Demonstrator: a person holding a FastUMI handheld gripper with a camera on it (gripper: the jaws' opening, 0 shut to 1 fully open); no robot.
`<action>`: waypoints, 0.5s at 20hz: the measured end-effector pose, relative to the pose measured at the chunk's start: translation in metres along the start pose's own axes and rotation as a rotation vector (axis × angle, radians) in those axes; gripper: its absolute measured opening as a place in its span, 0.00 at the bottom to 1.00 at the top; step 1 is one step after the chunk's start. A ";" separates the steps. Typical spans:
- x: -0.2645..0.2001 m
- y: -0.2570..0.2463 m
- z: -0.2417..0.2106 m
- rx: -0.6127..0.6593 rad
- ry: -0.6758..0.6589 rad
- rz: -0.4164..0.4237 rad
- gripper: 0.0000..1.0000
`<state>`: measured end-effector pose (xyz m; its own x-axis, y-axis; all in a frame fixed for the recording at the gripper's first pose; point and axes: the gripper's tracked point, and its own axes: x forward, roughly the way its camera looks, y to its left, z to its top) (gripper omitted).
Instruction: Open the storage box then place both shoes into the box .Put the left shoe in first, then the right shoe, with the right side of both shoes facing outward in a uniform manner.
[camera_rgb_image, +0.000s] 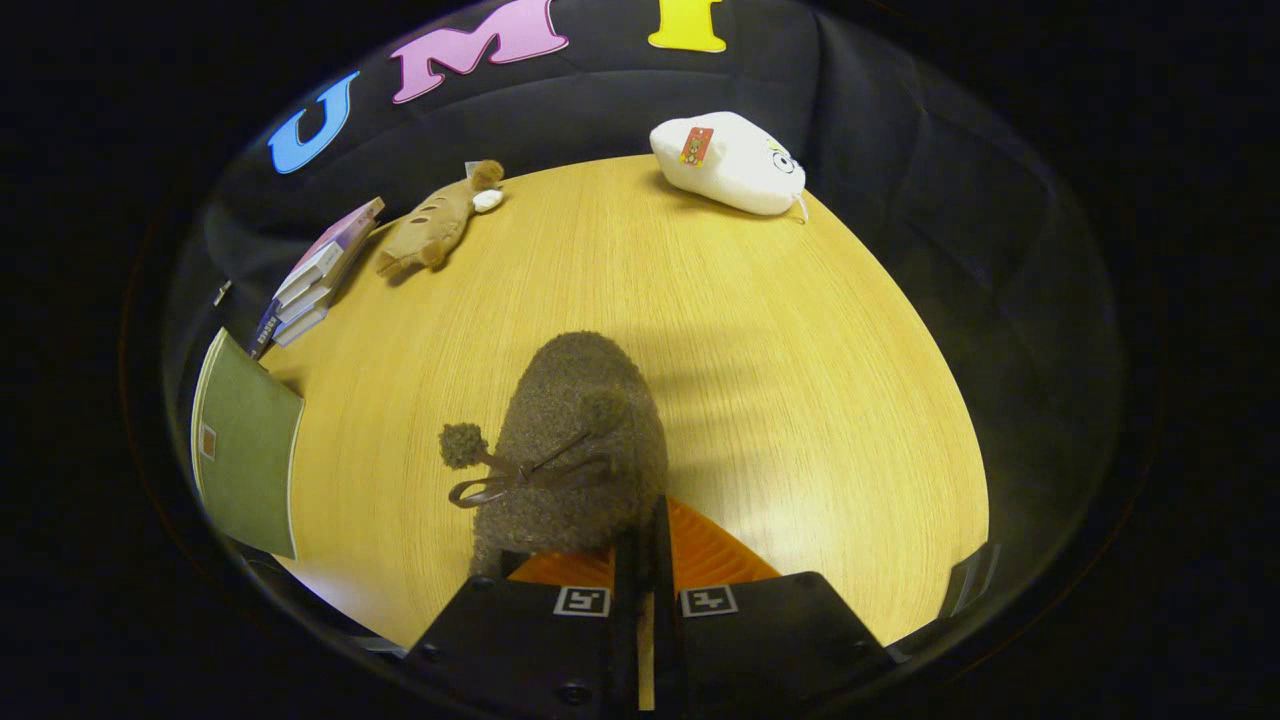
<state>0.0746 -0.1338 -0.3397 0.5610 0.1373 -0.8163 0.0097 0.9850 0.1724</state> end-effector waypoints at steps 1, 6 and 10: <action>-0.003 0.000 -0.002 0.010 0.006 -0.002 0.11; -0.040 0.020 0.001 0.104 0.013 0.008 0.11; -0.088 0.075 0.021 0.174 -0.008 0.072 0.11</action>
<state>0.0437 -0.0738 -0.2433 0.5721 0.2053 -0.7941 0.1123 0.9395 0.3237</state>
